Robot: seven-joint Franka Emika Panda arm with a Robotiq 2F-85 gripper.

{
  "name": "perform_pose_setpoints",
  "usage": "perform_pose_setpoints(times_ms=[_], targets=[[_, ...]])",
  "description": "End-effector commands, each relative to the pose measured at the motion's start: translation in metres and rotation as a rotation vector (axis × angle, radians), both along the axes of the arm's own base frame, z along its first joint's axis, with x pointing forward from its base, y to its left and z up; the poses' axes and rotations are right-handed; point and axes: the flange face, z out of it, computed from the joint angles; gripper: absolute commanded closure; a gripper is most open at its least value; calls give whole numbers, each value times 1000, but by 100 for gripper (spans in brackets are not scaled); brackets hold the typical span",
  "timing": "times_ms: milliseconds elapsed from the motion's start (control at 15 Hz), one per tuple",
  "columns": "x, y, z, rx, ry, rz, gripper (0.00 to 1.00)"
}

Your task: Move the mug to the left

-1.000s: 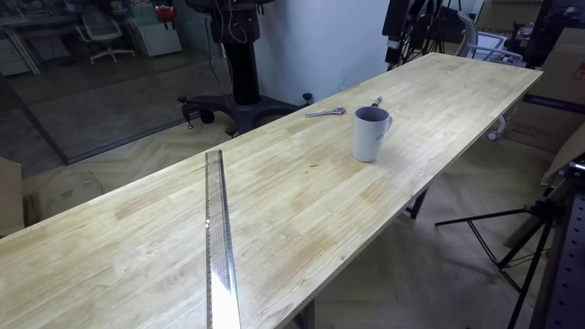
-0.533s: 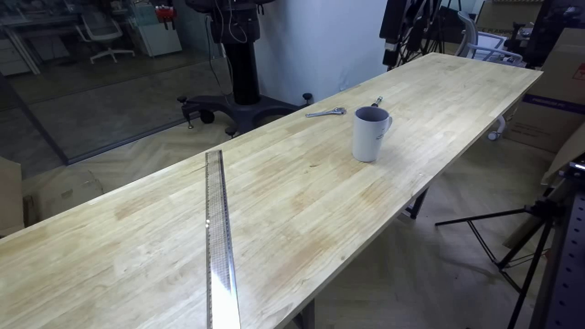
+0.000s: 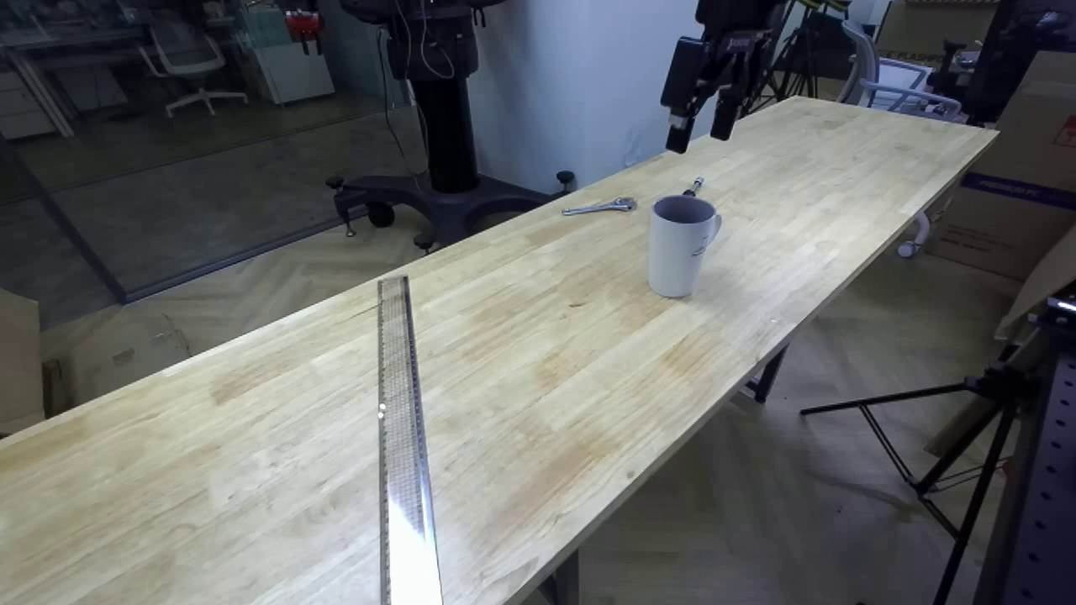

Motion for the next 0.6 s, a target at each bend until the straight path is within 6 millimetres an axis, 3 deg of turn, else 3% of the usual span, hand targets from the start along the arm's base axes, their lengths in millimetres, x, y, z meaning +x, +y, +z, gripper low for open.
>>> perform_pose_setpoints(times_ms=[0, 267, 533], targets=[[40, -26, -27, 54, 30, -23, 0], [72, -37, -60, 34, 134, -74, 0], [95, -35, -80, -27, 202, -194, 0]])
